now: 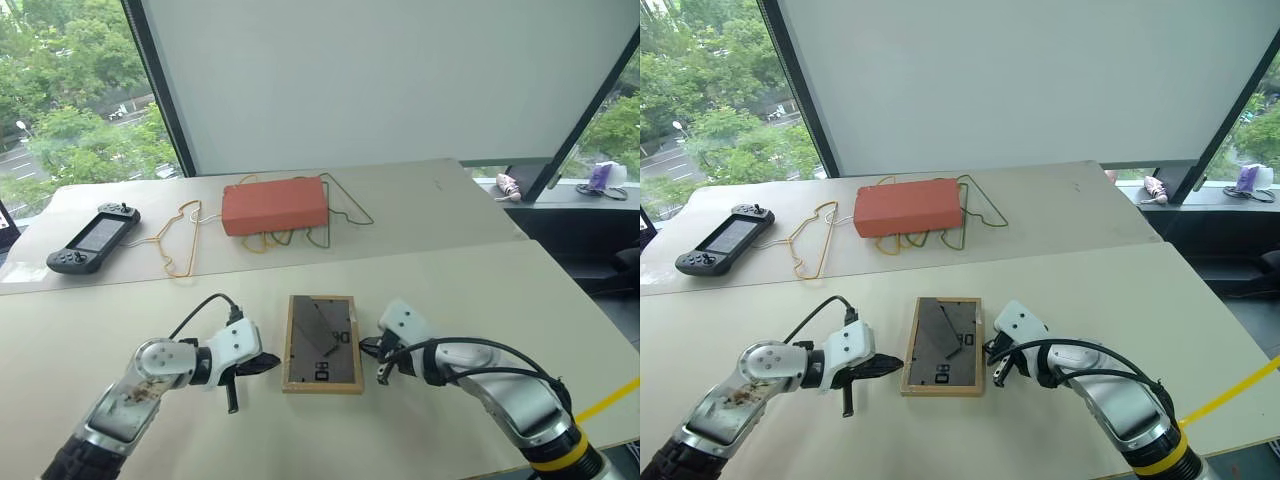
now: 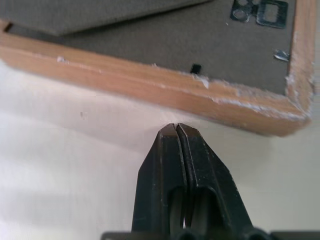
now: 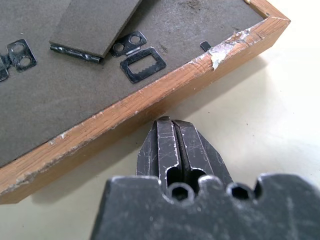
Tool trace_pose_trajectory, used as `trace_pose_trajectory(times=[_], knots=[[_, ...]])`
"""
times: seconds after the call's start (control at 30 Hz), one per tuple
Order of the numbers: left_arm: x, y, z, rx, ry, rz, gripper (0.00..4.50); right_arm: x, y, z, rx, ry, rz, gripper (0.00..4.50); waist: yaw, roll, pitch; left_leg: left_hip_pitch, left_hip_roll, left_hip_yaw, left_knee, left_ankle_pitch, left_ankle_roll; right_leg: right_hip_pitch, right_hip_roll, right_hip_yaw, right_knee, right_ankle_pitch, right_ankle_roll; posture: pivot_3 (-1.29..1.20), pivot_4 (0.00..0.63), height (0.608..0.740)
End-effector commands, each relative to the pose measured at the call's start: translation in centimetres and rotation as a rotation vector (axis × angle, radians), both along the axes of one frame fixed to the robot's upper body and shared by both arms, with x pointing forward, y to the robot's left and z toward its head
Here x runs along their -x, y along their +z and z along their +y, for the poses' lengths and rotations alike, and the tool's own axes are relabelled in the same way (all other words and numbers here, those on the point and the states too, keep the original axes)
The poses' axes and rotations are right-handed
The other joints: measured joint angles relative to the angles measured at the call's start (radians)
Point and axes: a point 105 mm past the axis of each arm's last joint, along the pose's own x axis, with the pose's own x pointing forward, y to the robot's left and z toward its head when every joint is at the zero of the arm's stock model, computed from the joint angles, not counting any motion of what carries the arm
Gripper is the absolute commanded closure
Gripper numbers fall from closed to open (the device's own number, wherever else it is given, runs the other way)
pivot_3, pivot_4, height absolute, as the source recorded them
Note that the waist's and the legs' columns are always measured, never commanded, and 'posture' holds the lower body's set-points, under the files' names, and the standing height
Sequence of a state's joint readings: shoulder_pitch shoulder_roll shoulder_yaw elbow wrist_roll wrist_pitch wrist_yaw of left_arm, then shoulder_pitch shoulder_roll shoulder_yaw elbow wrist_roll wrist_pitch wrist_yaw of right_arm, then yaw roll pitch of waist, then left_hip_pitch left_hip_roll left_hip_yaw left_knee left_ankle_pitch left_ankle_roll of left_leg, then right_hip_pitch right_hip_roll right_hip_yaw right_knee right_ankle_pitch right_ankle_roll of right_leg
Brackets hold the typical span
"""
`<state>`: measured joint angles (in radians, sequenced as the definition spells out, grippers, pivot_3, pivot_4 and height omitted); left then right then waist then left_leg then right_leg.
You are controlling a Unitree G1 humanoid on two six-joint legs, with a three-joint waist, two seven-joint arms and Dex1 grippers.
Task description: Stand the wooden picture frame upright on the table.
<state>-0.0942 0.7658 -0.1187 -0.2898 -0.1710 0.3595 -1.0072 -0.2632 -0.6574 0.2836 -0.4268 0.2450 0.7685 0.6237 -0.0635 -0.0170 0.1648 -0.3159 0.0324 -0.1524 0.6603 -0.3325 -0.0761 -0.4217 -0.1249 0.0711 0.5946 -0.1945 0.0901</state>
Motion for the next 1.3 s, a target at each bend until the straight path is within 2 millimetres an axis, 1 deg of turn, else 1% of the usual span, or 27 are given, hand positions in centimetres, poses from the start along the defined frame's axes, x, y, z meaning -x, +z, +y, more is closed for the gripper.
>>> trace_pose_trajectory(times=[0.03,0.1,0.13,0.2,0.27,0.33,0.37,0.4,0.43,0.53,0.57,0.6,0.67,0.77,0.9,1.0,1.3], knots=[[0.2,0.4,2.5,-0.012,0.078,0.002,4.42,0.9,0.0,-2.7,0.05,-0.008,-0.009,4.5,0.005,0.0,0.0,0.0,0.0,0.0,0.0,0.0,0.001,0.0,0.0,0.0,0.0,0.0,0.0,0.0,0.15,0.74],[0.2,1.9,2.7,0.043,0.055,-0.089,4.42,1.7,-0.2,-3.9,0.089,0.026,-0.028,4.5,0.017,0.0,0.0,-0.001,0.0,0.0,0.0,0.0,0.001,0.0,0.0,0.0,-0.001,0.0,0.0,0.0,0.15,0.74],[0.2,2.4,2.9,-0.008,-0.013,-0.222,4.42,2.3,0.0,-3.9,0.077,0.068,-0.03,4.5,0.02,0.0,0.0,0.0,0.0,0.0,0.0,-0.001,0.001,0.0,0.0,0.0,0.0,0.0,0.0,0.0,0.15,0.74],[0.3,2.3,3.4,-0.143,-0.154,-0.46,4.42,3.5,0.2,-3.6,0.042,0.142,-0.008,4.5,0.028,0.0,0.0,-0.001,0.0,0.0,0.0,0.0,0.001,0.0,0.0,0.0,-0.001,0.0,0.0,0.0,0.15,0.74],[-0.2,2.0,3.9,-0.257,-0.276,-0.649,4.42,3.8,0.0,-3.5,0.034,0.175,0.013,4.5,0.041,0.0,0.0,-0.001,0.0,0.0,0.0,0.0,0.0,0.0,0.0,0.0,-0.002,0.0,0.0,0.0,0.15,0.74],[-0.6,1.6,4.0,-0.332,-0.411,-0.808,3.9,3.4,-0.2,-3.5,0.036,0.171,0.028,4.5,0.048,0.0,0.0,-0.001,0.0,0.001,0.0,0.0,-0.001,0.0,0.0,0.0,-0.002,0.0,-0.001,0.0,0.15,0.74],[-0.6,1.3,4.0,-0.345,-0.457,-0.849,3.72,3.3,-0.3,-3.4,0.035,0.169,0.037,4.5,0.049,0.0,0.0,-0.001,0.0,0.001,0.0,0.001,-0.002,0.0,0.0,0.0,-0.003,0.001,-0.001,0.0,0.15,0.74],[-0.9,1.1,4.1,-0.352,-0.475,-0.877,3.31,3.1,-0.4,-3.4,0.03,0.164,0.052,4.5,0.048,0.0,0.0,-0.001,0.0,0.001,0.0,0.002,-0.004,0.001,0.0,0.0,-0.003,0.001,-0.001,0.0,0.15,0.74],[-1.1,0.9,4.0,-0.366,-0.502,-0.907,3.04,3.0,-0.4,-3.3,0.024,0.157,0.07,4.5,0.046,0.0,0.0,-0.001,0.0,0.001,0.0,0.003,-0.005,0.001,0.0,0.0,-0.003,0.002,-0.001,0.0,0.15,0.74],[-1.7,1.1,2.9,-0.315,-0.521,-1.011,1.92,2.9,0.1,-1.8,-0.054,0.169,0.147,4.5,0.043,0.0,0.0,-0.001,0.0,0.001,0.0,0.003,-0.005,0.0,0.0,0.0,-0.003,0.002,-0.001,0.0,0.15,0.74],[-1.8,1.1,2.6,-0.298,-0.529,-1.036,1.66,2.8,0.3,-1.4,-0.077,0.167,0.163,4.5,0.043,0.0,0.0,0.0,0.0,0.001,0.0,0.003,-0.005,0.001,0.0,0.0,-0.002,0.002,-0.001,0.0,0.15,0.74],[-1.7,1.0,2.1,-0.281,-0.546,-1.052,1.23,2.8,0.6,-0.8,-0.097,0.175,0.178,4.5,0.043,0.0,0.0,0.0,0.0,0.001,0.0,0.003,-0.006,0.0,0.0,0.0,-0.002,0.002,0.0,0.0,0.15,0.74],[-1.7,0.9,0.7,-0.227,-0.568,-1.083,0.54,2.5,1.1,0.3,-0.134,0.181,0.202,4.5,0.044,0.0,0.0,-0.001,0.0,0.001,0.0,0.003,-0.006,0.0,0.0,0.0,-0.001,0.002,0.0,0.0,0.15,0.74],[-1.7,0.8,-0.9,-0.164,-0.59,-1.109,0.54,2.0,1.1,1.0,-0.127,0.176,0.208,4.5,0.046,0.0,0.0,-0.001,0.0,0.001,0.0,0.003,-0.006,0.0,0.0,0.0,-0.002,0.003,0.001,0.0,0.15,0.74],[-1.1,0.1,-2.0,-0.118,-0.641,-1.099,0.54,1.6,1.0,1.2,-0.131,0.149,0.218,4.5,0.049,0.001,0.0,-0.001,0.0,0.0,0.0,0.003,-0.006,0.0,0.0,-0.001,-0.002,0.003,0.001,0.0,0.15,0.74],[-0.8,-0.2,-2.3,-0.1,-0.663,-1.095,0.54,1.5,0.8,1.2,-0.126,0.138,0.214,4.5,0.048,0.001,0.0,-0.001,0.0,0.0,0.0,0.004,-0.006,0.0,0.0,-0.001,-0.002,0.003,0.001,0.0,0.15,0.74],[-1.2,-0.2,-3.1,-0.075,-0.662,-1.096,0.54,1.8,1.2,1.8,-0.145,0.131,0.213,4.5,0.048,0.001,0.0,-0.001,0.0,0.0,0.0,0.003,-0.006,0.0,0.0,-0.001,-0.001,0.003,0.001,0.0,0.15,0.74]])
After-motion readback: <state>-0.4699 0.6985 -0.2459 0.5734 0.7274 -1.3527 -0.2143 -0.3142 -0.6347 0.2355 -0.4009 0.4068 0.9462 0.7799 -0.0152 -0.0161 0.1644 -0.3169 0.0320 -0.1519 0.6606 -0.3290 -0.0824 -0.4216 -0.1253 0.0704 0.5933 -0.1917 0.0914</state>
